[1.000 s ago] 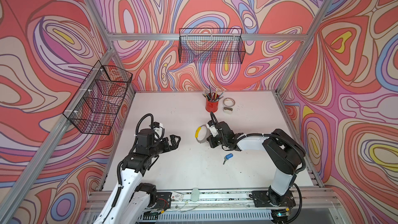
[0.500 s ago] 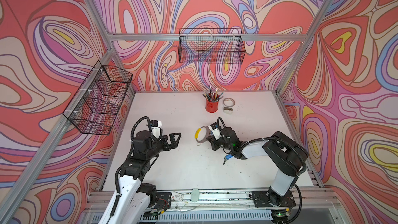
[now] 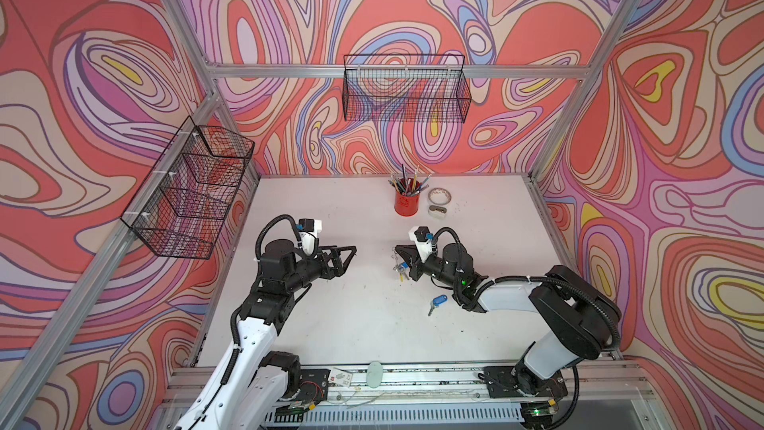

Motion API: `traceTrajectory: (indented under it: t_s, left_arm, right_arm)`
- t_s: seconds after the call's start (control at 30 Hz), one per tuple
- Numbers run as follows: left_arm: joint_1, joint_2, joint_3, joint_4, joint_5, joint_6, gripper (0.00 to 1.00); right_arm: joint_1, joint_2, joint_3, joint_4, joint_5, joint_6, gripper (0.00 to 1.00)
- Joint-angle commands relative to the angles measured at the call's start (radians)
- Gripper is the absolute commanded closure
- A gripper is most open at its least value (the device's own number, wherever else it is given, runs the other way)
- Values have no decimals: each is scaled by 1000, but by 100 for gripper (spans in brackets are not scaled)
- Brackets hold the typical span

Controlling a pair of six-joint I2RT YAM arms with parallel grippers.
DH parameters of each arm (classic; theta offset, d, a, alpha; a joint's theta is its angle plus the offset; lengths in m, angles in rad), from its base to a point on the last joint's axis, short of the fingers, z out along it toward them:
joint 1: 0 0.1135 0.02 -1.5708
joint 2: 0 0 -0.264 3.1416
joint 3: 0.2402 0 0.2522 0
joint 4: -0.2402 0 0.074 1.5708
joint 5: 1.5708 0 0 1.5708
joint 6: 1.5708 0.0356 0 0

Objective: Put the keys on the keyring

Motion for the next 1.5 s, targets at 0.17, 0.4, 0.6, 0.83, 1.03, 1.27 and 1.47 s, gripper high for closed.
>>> traceTrajectory:
  t_s: [0.17, 0.4, 0.6, 0.83, 1.03, 1.27, 1.47]
  left_arm:
    - [1, 81, 31, 133, 119, 110, 33]
    - [-62, 146, -16, 386, 158, 28, 41]
    - [-67, 267, 34, 464, 253, 51, 43]
    - [-137, 340, -31, 671, 374, 44, 53]
    - [-209, 339, -26, 574, 289, 179, 53]
    - [-239, 354, -43, 630, 266, 167, 54]
    - [-249, 376, -46, 656, 263, 155, 58]
  right_arm:
    - [2, -72, -35, 114, -129, 22, 100]
    - [-5, -95, -40, 177, -262, 85, 100]
    - [-28, -108, -22, 181, -345, 125, 100]
    - [-54, -104, -24, 258, -407, 218, 100]
    - [-72, -110, -17, 263, -436, 238, 100]
    - [-86, -116, -21, 277, -458, 263, 100]
    - [-89, -112, -29, 307, -470, 285, 100]
